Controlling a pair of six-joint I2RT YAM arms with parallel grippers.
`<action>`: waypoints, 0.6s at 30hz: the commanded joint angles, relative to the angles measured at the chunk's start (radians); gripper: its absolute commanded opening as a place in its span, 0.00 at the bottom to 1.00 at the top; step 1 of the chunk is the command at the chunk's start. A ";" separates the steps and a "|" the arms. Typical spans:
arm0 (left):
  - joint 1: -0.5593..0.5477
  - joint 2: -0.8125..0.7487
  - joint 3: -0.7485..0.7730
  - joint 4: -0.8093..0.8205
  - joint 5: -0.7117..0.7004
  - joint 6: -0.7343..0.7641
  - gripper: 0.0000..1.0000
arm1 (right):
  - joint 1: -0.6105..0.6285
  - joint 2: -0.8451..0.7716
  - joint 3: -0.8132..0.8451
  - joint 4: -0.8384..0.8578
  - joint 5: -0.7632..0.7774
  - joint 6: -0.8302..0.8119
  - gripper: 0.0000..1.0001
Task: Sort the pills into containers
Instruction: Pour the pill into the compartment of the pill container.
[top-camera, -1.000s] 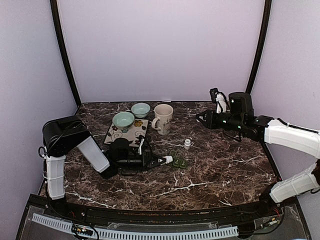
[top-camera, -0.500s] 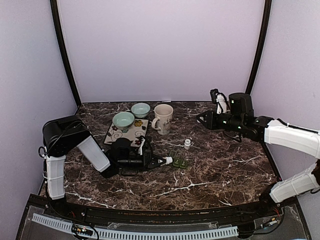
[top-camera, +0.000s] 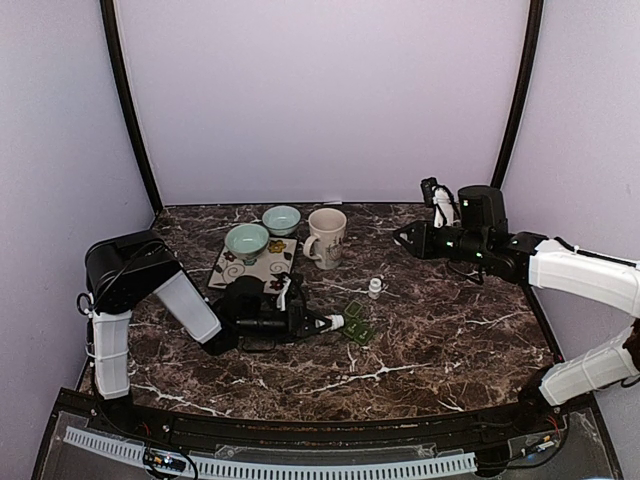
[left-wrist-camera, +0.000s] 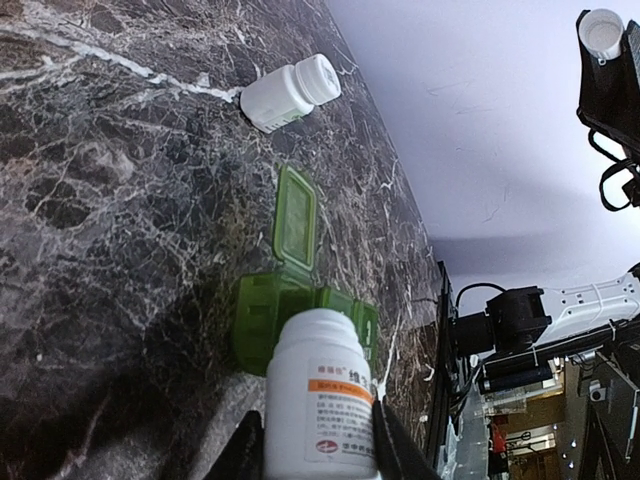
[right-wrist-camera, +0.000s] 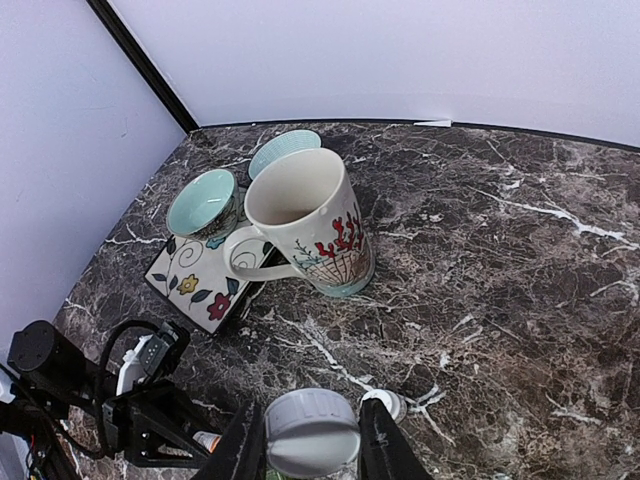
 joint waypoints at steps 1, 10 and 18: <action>-0.007 -0.017 0.023 -0.018 -0.008 0.023 0.00 | -0.009 -0.009 -0.005 0.039 -0.001 0.004 0.00; -0.007 -0.021 0.040 -0.048 -0.008 0.040 0.00 | -0.010 -0.004 -0.001 0.040 -0.003 0.003 0.00; -0.007 -0.036 0.059 -0.082 -0.006 0.056 0.00 | -0.011 0.002 0.001 0.044 -0.008 0.004 0.00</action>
